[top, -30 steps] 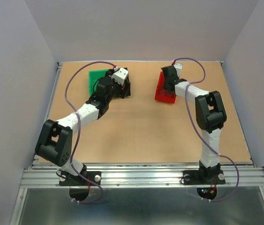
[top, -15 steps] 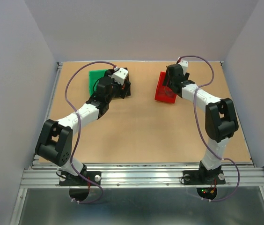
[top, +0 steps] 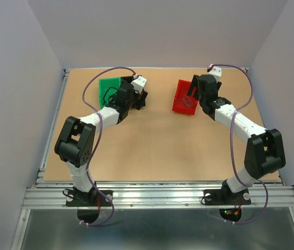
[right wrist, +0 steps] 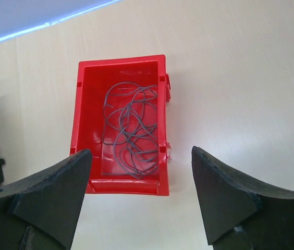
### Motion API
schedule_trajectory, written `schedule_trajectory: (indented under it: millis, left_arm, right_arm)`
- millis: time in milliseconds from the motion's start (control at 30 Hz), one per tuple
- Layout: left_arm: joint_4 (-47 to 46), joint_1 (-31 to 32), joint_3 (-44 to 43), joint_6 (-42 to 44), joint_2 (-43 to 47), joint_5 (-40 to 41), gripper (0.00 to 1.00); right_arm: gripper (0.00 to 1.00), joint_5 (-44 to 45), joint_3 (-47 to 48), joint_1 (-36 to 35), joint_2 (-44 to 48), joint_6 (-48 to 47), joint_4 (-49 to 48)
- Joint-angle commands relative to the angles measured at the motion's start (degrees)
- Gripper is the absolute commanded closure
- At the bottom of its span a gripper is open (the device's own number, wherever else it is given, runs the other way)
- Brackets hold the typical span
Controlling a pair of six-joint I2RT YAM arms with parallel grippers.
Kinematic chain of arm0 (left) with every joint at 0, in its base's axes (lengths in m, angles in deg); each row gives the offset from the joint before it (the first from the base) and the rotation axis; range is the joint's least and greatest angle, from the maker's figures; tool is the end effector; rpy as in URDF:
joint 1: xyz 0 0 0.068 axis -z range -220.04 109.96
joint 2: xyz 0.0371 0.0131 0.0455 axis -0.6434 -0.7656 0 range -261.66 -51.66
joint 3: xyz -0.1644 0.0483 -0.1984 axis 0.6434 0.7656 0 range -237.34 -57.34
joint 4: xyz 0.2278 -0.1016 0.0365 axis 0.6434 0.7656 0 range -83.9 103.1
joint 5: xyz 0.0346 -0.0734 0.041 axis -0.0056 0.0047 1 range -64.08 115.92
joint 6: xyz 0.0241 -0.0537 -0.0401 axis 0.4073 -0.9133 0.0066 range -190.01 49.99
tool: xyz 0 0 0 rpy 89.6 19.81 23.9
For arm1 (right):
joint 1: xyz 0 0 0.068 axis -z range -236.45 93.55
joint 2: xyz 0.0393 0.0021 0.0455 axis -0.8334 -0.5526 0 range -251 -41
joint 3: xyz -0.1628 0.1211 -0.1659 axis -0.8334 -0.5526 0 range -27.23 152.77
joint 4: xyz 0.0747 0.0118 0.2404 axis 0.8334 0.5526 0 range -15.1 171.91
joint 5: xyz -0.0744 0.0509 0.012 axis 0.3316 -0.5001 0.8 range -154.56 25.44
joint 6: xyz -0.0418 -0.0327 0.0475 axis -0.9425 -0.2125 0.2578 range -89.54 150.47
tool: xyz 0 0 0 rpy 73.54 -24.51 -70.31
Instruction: Untangle the cables
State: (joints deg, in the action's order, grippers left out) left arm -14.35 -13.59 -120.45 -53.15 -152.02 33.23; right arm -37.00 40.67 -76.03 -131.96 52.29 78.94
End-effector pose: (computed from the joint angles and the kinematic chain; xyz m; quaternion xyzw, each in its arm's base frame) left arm 0.3752 -0.1784 0.2297 0.2603 0.7587 0.0012 0.5972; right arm 0.3634 0.1005 0.2722 0.1405 0.8259 -0.0109 0.5459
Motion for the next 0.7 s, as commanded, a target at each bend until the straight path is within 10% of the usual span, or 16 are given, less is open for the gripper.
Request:
schedule_trajectory:
  millis: [0, 667]
  left_arm:
    - [0.1, -1.8, -6.0, -0.6, -2.1, 1.2, 0.09]
    - [8.4, -3.0, -21.4, -0.2, -17.1, 3.5, 0.3]
  right_arm:
    - [0.18, -0.9, -2.2, -0.4, 2.4, -0.8, -3.5]
    - [0.18, -1.9, -4.0, -0.4, 4.0, -1.3, -6.4]
